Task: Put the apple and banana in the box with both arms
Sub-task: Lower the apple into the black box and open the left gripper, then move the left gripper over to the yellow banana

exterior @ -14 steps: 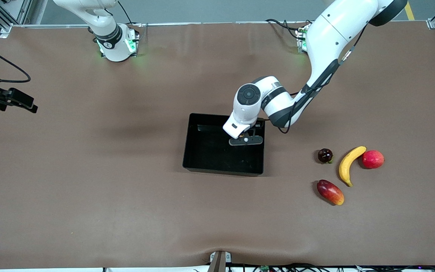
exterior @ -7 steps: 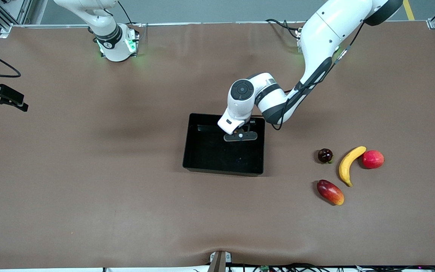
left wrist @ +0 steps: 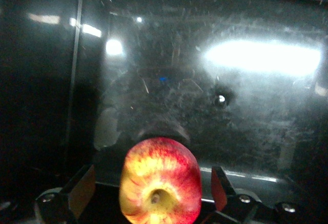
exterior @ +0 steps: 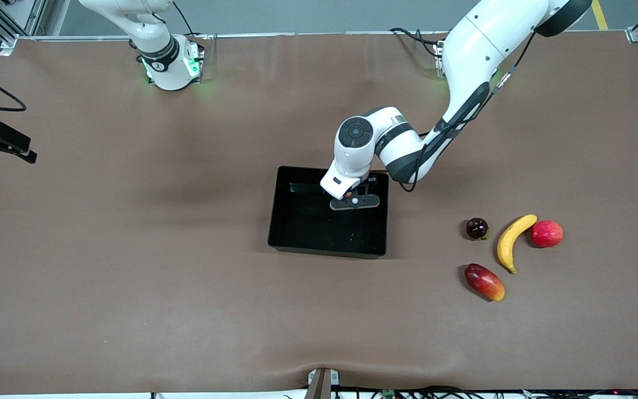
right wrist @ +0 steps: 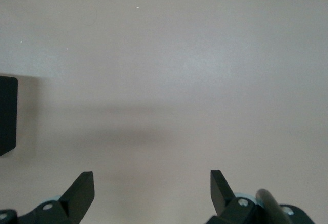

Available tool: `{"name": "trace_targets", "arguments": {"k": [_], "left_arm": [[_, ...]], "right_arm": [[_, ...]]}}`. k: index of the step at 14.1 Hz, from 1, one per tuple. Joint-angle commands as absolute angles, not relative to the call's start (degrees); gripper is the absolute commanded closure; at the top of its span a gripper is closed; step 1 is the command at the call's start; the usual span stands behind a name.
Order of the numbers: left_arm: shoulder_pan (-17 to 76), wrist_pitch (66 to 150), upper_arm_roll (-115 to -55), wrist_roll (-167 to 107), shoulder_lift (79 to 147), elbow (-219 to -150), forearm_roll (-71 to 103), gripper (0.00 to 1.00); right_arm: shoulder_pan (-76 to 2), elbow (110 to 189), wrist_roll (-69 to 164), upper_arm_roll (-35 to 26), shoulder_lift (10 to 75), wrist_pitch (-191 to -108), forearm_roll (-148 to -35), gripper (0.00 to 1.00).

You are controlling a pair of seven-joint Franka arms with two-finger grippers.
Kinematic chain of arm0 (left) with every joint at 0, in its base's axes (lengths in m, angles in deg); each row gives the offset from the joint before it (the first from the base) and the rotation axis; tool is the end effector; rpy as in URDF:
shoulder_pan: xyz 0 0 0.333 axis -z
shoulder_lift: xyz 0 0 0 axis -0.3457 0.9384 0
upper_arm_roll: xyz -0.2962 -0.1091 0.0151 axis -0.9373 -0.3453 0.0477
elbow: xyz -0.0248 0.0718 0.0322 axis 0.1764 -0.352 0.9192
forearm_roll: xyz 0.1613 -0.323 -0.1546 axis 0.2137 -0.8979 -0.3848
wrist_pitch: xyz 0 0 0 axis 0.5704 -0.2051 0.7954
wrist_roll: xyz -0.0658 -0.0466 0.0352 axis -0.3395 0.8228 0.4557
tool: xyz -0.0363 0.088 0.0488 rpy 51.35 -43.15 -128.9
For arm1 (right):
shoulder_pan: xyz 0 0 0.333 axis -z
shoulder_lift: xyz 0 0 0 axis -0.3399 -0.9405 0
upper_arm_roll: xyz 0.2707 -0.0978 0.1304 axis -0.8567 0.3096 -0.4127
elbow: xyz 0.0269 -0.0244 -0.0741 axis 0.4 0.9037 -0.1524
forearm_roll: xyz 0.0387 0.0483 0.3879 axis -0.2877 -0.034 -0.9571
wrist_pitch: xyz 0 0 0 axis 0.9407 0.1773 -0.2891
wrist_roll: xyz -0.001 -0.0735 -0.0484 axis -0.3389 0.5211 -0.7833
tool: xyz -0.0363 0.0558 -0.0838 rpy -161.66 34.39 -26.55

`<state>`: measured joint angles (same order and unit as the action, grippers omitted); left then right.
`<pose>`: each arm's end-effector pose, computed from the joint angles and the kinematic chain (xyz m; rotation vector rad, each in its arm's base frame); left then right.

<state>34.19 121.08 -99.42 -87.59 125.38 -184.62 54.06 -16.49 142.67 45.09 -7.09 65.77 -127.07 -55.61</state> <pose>0.4909 -0.4468 0.2395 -3.1204 -0.1151 -0.0540 0.5559 -0.0556 0.6160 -3.1248 -0.0367 -0.0433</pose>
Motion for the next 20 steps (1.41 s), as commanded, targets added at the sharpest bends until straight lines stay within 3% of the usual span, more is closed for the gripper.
{"name": "trace_targets", "arguments": {"k": [1,9,14,17,20], "left_arm": [[33.4,115.4,-99.7,-84.5,119.5,-183.9,54.4,0.00],[18.7,107.6,-101.3,-60.0,109.9,-182.9,46.5,0.00],[8.2,105.0,-101.6,-38.6,108.5,-185.1,46.4,0.00],[2.0,106.9,-101.6,-26.4,108.6,-188.4,47.2,0.00],[-5.0,115.8,-101.5,-15.4,109.6,-193.5,47.2,0.00]], "right_arm": [[-15.7,142.4,44.7,-7.6,66.1,-126.8,-54.7,0.00],[-15.7,142.5,44.8,-7.6,66.1,-125.7,-54.8,0.00],[-15.4,142.5,44.8,-7.6,66.1,-125.7,-54.8,0.00],[-15.2,142.5,44.8,-7.6,66.1,-125.6,-54.8,0.00],[-15.2,142.5,44.8,-7.6,66.1,-125.6,-54.8,0.00]]}}
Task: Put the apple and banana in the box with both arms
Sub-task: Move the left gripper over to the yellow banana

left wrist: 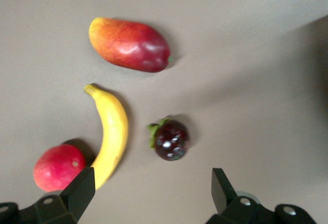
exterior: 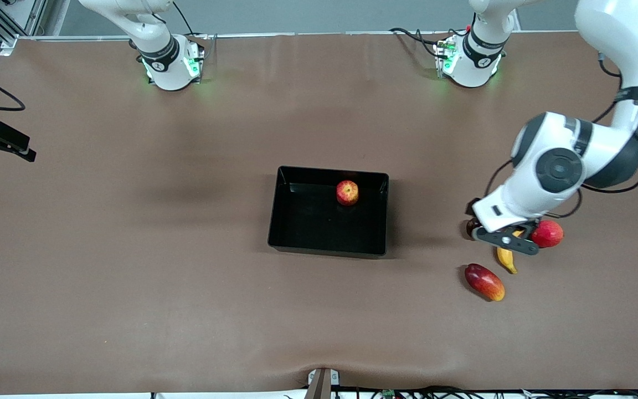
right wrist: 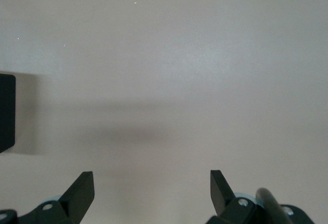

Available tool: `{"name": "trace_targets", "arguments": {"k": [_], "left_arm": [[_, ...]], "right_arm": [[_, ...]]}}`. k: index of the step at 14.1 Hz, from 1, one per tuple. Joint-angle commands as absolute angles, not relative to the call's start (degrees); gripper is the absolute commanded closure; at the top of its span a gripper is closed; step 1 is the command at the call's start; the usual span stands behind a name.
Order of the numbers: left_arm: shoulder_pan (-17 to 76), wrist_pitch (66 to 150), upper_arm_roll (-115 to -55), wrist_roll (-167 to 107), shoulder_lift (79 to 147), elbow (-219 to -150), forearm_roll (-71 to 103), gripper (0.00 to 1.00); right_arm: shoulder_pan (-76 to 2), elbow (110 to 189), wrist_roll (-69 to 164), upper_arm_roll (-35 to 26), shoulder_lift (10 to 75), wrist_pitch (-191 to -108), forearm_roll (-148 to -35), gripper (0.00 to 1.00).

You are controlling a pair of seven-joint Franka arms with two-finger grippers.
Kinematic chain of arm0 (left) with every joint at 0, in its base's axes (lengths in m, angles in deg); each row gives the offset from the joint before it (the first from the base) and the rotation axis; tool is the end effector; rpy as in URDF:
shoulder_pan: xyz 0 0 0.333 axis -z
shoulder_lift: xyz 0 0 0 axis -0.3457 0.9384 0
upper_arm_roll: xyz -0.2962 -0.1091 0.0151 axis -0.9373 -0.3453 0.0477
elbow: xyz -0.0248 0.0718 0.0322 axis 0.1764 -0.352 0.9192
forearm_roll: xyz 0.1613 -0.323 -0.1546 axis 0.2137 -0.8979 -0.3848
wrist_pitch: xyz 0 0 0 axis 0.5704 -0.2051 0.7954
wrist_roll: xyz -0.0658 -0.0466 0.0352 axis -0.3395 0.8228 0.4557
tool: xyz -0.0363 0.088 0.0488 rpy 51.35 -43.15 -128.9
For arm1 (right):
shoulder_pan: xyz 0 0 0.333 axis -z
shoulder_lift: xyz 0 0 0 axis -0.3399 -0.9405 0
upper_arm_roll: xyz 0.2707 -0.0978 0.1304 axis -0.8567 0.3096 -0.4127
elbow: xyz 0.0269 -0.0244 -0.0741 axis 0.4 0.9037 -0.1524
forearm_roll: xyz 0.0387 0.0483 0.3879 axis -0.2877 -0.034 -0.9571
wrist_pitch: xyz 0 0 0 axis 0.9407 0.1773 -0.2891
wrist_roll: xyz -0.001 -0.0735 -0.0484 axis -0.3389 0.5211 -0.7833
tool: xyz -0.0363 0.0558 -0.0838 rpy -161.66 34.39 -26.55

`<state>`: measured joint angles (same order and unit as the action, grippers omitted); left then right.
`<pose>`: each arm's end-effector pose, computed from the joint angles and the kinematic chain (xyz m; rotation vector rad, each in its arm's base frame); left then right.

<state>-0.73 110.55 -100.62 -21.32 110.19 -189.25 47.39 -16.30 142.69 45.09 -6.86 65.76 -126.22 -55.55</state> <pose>0.6230 -0.0947 0.3438 -2.9575 0.6490 0.0577 0.5539 -0.0596 0.6144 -3.1245 -0.0255 -0.0194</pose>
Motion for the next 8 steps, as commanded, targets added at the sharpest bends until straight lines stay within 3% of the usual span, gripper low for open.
{"name": "trace_targets", "arguments": {"k": [1,8], "left_arm": [[-6.7,118.6,-101.5,-11.3,110.7,-194.5,47.2,0.00],[-13.1,129.4,-101.4,-5.1,119.2,-196.0,59.8,0.00]], "right_arm": [[-15.2,142.6,44.8,-7.6,66.1,-125.6,-54.8,0.00],[-15.1,142.6,44.8,-7.6,66.1,-125.6,-54.8,0.00]]}}
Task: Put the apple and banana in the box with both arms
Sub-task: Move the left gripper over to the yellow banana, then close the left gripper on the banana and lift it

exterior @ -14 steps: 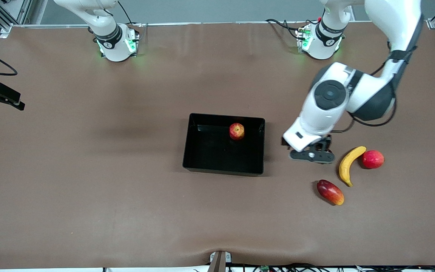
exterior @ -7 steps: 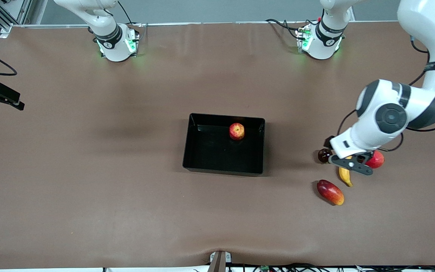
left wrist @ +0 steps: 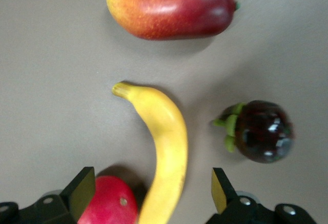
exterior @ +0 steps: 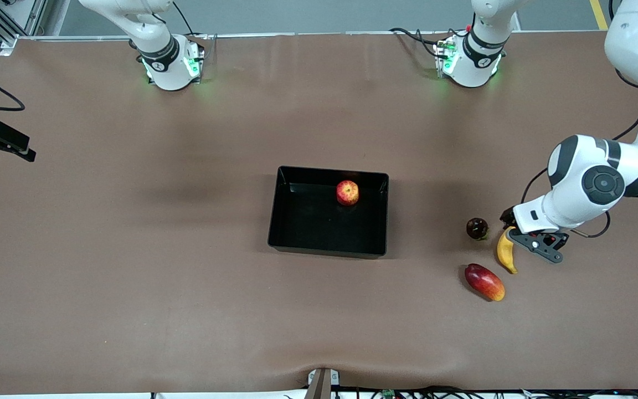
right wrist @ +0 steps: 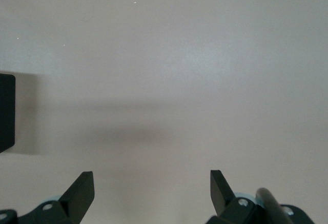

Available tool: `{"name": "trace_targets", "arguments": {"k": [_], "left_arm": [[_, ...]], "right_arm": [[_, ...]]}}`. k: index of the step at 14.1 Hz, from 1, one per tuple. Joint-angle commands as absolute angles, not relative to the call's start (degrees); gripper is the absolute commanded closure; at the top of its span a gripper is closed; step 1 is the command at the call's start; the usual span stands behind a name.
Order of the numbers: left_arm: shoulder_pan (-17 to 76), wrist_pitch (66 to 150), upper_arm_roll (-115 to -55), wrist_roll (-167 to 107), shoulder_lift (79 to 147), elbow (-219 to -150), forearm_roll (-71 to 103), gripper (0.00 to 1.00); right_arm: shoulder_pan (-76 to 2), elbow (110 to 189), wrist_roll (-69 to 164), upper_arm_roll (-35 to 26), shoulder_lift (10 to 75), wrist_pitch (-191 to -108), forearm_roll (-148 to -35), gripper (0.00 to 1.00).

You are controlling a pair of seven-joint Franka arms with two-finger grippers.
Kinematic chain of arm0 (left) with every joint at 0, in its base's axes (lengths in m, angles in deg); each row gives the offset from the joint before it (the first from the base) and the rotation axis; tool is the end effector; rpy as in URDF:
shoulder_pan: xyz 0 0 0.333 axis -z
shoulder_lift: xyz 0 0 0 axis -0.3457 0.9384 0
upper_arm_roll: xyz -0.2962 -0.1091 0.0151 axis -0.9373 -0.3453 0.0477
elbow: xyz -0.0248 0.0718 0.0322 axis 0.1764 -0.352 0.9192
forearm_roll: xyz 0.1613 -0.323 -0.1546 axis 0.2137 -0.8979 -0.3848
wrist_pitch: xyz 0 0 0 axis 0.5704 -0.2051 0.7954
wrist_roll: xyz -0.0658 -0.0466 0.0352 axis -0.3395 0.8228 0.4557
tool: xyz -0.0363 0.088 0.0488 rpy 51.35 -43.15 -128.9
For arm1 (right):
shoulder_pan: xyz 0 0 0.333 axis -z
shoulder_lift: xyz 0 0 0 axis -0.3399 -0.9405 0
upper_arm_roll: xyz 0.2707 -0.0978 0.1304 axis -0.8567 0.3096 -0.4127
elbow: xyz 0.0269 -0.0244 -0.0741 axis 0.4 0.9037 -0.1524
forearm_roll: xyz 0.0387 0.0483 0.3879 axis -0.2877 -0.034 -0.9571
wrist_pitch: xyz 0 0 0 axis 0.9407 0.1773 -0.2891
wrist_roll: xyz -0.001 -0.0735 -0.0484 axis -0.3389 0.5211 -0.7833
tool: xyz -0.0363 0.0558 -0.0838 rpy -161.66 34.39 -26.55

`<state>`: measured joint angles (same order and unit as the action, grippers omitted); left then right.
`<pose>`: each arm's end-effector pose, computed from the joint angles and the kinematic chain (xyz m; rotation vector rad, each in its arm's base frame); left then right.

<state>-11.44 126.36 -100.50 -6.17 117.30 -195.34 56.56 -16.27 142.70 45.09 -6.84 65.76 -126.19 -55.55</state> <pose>0.6246 0.0039 0.2557 -2.8707 0.9820 -0.0400 0.5538 -0.0601 0.6143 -3.1244 -0.0241 -0.0183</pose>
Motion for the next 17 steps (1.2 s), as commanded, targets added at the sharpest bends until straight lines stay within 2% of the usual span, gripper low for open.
{"name": "trace_targets", "arguments": {"k": [1,5,9,11,12,17], "left_arm": [[-13.2,130.7,-101.4,-5.1,120.3,-196.1,60.6,0.00],[-15.3,134.4,-101.2,-5.3,122.8,-198.1,60.8,0.05],[-15.4,134.5,-101.2,-6.3,122.7,-199.9,60.8,0.58],[-15.4,134.5,-101.3,-6.5,122.6,-200.2,60.7,0.89],[-15.4,134.5,-101.3,-6.5,122.3,-200.3,60.7,1.00],[-15.4,133.9,-102.7,-13.7,119.8,-201.8,60.7,1.00]], "right_arm": [[-15.1,142.6,44.8,-7.6,66.1,-125.6,-54.8,0.00],[-15.1,142.6,44.8,-7.6,66.1,-125.6,-54.8,0.00],[-15.1,142.6,44.8,-7.6,66.1,-125.6,-54.8,0.00],[-15.1,142.6,44.8,-7.6,66.1,-125.6,-54.8,0.00],[-15.1,142.6,44.8,-7.6,66.1,-125.6,-54.8,0.00],[-15.1,142.6,44.8,-7.6,66.1,-125.6,-54.9,0.00]]}}
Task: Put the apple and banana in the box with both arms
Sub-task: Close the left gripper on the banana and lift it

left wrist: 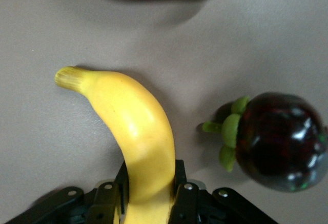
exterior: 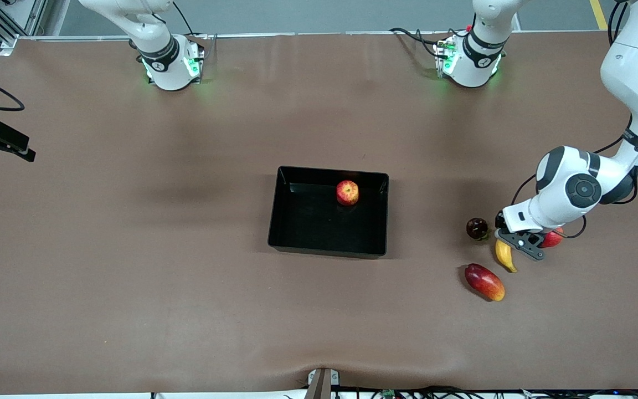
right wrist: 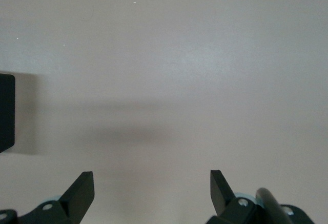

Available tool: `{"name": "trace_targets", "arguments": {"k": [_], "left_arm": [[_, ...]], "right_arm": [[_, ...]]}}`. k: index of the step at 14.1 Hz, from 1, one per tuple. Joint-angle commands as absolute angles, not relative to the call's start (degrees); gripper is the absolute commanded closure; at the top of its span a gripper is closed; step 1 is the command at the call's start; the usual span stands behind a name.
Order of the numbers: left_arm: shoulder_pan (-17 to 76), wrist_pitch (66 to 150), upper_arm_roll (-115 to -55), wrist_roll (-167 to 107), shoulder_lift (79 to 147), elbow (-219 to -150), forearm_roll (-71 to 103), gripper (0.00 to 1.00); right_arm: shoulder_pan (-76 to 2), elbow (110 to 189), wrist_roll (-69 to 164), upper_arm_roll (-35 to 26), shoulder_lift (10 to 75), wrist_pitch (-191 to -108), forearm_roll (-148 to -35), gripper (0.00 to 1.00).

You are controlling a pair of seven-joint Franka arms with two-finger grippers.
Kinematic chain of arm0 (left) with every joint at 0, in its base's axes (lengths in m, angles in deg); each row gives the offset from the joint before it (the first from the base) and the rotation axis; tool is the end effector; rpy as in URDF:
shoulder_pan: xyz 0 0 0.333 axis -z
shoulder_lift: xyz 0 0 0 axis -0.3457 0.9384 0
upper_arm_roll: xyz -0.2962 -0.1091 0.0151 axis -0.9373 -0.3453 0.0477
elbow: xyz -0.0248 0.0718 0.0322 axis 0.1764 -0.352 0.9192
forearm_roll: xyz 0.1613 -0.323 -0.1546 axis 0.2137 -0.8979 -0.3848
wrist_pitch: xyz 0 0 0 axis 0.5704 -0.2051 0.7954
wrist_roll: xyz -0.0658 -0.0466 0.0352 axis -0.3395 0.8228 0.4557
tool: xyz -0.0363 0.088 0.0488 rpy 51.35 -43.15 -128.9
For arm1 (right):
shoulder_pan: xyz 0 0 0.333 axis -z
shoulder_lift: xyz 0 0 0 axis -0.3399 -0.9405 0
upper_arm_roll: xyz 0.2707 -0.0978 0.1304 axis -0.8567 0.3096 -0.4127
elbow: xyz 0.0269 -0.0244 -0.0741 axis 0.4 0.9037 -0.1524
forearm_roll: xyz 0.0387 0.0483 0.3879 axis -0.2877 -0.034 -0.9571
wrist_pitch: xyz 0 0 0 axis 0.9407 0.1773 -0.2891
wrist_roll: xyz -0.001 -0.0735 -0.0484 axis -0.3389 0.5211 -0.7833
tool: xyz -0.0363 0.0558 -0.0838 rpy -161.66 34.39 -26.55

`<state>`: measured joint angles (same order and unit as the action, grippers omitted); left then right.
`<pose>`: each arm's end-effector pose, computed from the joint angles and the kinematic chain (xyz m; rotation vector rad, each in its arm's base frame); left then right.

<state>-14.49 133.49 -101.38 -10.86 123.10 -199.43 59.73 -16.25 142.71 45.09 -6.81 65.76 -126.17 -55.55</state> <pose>0.6028 0.0064 0.1908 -2.9721 0.9308 -0.0520 0.5537 -0.0606 0.6142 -3.1244 -0.0228 -0.0175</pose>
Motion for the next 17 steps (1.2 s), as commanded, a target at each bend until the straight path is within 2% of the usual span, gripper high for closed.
{"name": "trace_targets", "arguments": {"k": [1,4,10,14,17], "left_arm": [[-15.4,133.8,-103.0,-13.7,119.0,-201.9,60.7,1.00],[-15.7,131.7,-104.5,-13.7,116.8,-201.7,59.8,1.00],[-16.2,121.5,-112.6,-14.5,114.3,-196.9,51.9,1.00],[-14.6,113.3,-119.4,-24.1,114.9,-190.2,48.1,1.00],[-7.8,107.0,-119.6,-31.1,116.4,-183.6,46.3,1.00]], "right_arm": [[-15.1,142.6,44.8,-7.6,66.1,-125.6,-54.9,0.00],[-15.1,142.6,44.8,-7.6,66.1,-125.6,-54.9,0.00],[-15.2,142.5,44.8,-7.6,66.0,-125.7,-54.9,0.00],[-15.2,142.4,44.8,-7.6,66.1,-125.6,-55.1,0.00],[-15.1,142.4,44.8,-7.7,66.1,-125.6,-55.1,0.00]]}}
